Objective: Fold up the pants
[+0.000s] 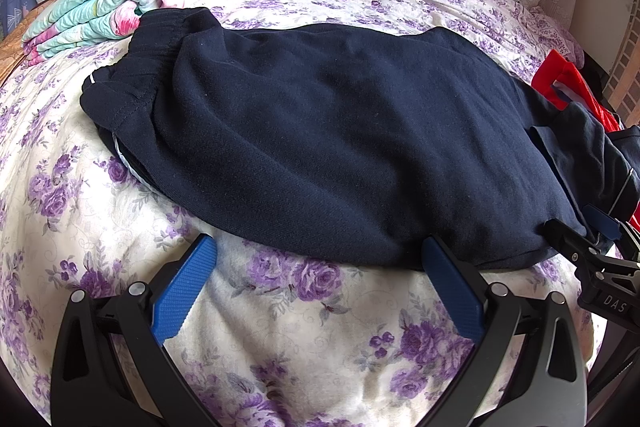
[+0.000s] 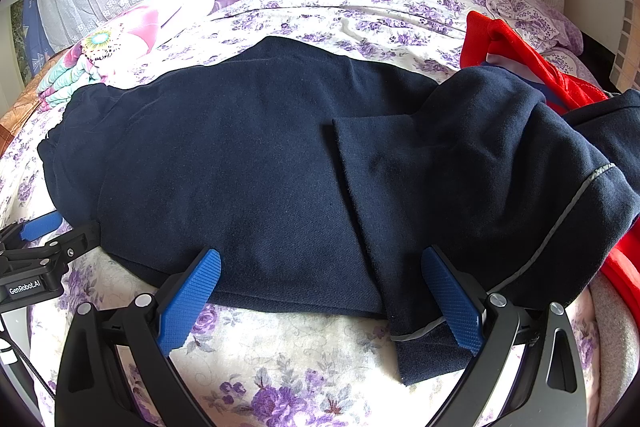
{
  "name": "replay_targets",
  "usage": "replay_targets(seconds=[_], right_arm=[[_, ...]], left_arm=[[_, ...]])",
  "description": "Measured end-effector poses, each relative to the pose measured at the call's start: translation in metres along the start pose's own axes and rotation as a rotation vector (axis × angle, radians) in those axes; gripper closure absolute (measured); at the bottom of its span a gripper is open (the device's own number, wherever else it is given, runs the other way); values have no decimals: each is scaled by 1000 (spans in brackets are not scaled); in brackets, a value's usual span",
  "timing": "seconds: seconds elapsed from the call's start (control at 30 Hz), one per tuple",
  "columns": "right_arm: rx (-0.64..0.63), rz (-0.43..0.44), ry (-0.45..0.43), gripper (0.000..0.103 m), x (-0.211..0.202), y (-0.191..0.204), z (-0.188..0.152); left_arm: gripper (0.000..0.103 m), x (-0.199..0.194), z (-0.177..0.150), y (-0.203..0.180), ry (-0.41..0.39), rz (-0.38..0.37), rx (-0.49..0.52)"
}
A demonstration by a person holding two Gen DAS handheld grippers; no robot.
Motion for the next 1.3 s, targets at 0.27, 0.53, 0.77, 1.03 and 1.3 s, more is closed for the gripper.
replay_targets(seconds=[0.27, 0.53, 0.77, 1.03, 1.3], right_arm=[[0, 0, 0, 3, 0, 0, 0], [0, 0, 0, 3, 0, -1, -1], [0, 0, 0, 3, 0, -1, -1], [0, 0, 0, 3, 0, 0, 0], [-5, -7, 4, 3, -3, 2, -3]], left_arm=[[4, 0, 0, 0, 0, 0, 0], [4, 0, 0, 0, 0, 0, 0], [4, 0, 0, 0, 0, 0, 0], [4, 0, 0, 0, -1, 0, -4], [4, 1, 6, 3, 99, -74, 1]])
Point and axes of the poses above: each gripper's, at about its wrist camera, not at the fingertips, and x roughly the way its jaws point, y to its left, z to its top, the point moved 9 cm from there along x, roughly the way its jaws point, and after that the axes turned 3 degrees about -x, right-handed, at the moved point
